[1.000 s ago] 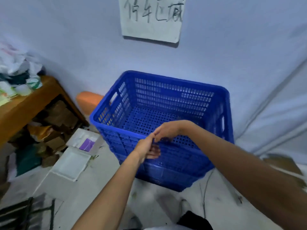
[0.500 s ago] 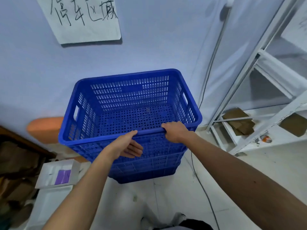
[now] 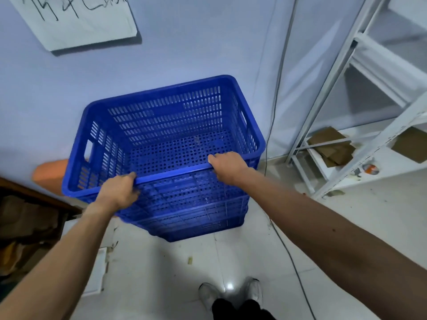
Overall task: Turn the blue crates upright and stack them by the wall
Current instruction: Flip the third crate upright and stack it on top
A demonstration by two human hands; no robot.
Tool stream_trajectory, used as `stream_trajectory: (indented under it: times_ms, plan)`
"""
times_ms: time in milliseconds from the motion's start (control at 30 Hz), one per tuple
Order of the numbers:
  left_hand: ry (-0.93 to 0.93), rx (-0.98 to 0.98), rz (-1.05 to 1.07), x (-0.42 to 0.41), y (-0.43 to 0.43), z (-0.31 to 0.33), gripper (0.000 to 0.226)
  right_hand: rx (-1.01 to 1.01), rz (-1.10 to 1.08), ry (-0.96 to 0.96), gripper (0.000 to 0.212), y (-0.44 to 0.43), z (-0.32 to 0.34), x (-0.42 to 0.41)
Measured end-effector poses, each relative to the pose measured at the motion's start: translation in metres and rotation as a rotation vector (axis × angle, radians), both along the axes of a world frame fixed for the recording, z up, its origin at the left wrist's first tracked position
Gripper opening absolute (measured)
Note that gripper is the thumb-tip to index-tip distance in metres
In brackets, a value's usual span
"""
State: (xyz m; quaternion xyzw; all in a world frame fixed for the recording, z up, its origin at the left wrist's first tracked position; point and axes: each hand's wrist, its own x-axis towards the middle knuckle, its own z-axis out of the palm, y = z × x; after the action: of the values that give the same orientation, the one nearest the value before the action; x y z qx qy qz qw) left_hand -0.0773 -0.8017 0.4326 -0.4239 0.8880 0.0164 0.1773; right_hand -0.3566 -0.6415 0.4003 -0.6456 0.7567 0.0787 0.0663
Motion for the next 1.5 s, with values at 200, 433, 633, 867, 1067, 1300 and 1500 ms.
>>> stream_trajectory:
  times_ms: [200, 433, 633, 867, 1067, 1300, 1500]
  plan:
    - [0.025, -0.146, -0.112, 0.002, -0.004, -0.012, 0.017, 0.024, 0.083, -0.022, 0.023, -0.004, 0.002, -0.024]
    - [0.067, -0.191, -0.201, 0.012, -0.003, -0.016, 0.014, -0.026, -0.095, -0.02, 0.046, 0.021, 0.002, -0.039]
    - [0.056, -0.087, -0.299, 0.021, -0.024, -0.021, 0.019, -0.131, -0.256, 0.031, 0.054, 0.022, -0.01, -0.014]
    - [0.079, -0.082, -0.306, 0.018, -0.022, -0.025, 0.02, -0.093, -0.235, 0.036, 0.057, 0.019, -0.001, -0.024]
    - [0.119, -0.058, -0.291, 0.035, -0.036, -0.03, 0.016, -0.133, -0.303, 0.073, 0.053, 0.018, -0.007, -0.015]
    - [0.13, -0.105, -0.231, 0.031, -0.041, -0.027, 0.021, -0.191, -0.361, 0.084, 0.044, 0.012, -0.013, -0.004]
    - [0.112, -0.135, -0.205, 0.03, -0.029, -0.031, 0.025, -0.139, -0.288, 0.103, 0.049, 0.014, -0.006, -0.012]
